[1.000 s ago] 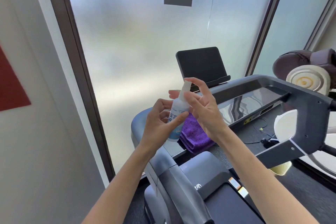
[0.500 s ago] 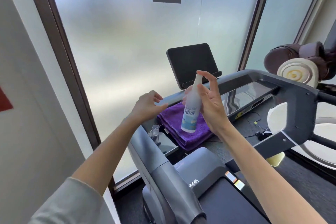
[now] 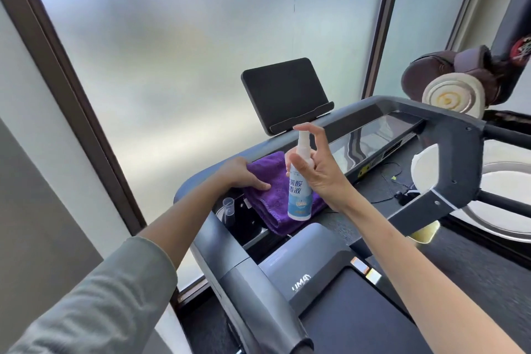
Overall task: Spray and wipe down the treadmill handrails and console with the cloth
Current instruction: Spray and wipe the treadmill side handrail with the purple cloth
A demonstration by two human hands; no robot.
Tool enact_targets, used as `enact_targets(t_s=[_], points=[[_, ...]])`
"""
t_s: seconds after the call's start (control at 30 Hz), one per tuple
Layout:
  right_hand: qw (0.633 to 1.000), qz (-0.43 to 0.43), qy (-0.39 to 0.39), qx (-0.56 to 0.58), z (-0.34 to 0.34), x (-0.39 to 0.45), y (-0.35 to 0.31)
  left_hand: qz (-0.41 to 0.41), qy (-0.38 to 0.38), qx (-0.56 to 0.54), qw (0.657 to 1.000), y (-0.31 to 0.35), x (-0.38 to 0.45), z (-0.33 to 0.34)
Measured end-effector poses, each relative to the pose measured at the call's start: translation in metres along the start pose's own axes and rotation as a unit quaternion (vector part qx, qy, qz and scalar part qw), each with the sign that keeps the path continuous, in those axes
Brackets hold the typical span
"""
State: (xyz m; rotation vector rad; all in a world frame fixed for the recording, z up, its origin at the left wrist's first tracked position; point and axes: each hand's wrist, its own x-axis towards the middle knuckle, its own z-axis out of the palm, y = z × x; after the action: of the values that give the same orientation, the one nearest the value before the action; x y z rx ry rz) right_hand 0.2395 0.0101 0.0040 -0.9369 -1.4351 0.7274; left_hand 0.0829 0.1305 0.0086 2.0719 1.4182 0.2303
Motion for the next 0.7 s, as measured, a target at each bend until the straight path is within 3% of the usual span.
enact_targets(t_s=[0.07, 0.13, 0.23, 0.5, 0.7], points=[[1.0, -0.007, 0.005, 0.002, 0.0, 0.002, 0.0, -0.018, 0.02, -0.132, 0.991, 0.002, -0.001, 0.001], [1.0, -0.006, 0.008, 0.011, 0.0, 0.005, -0.001, -0.046, 0.009, -0.282, 0.958, 0.006, -0.005, 0.002], [1.0, -0.018, 0.005, -0.006, -0.004, 0.008, -0.001, -0.047, 0.005, -0.402, 0.914, 0.015, -0.014, -0.001], [0.996, -0.029, 0.016, -0.089, -0.014, 0.01, -0.016, 0.024, 0.097, -0.57, 0.816, 0.034, -0.048, -0.057], [0.991, -0.033, 0.034, -0.122, 0.002, 0.01, -0.024, 0.084, 0.123, -0.584, 0.798, 0.021, -0.093, -0.075]])
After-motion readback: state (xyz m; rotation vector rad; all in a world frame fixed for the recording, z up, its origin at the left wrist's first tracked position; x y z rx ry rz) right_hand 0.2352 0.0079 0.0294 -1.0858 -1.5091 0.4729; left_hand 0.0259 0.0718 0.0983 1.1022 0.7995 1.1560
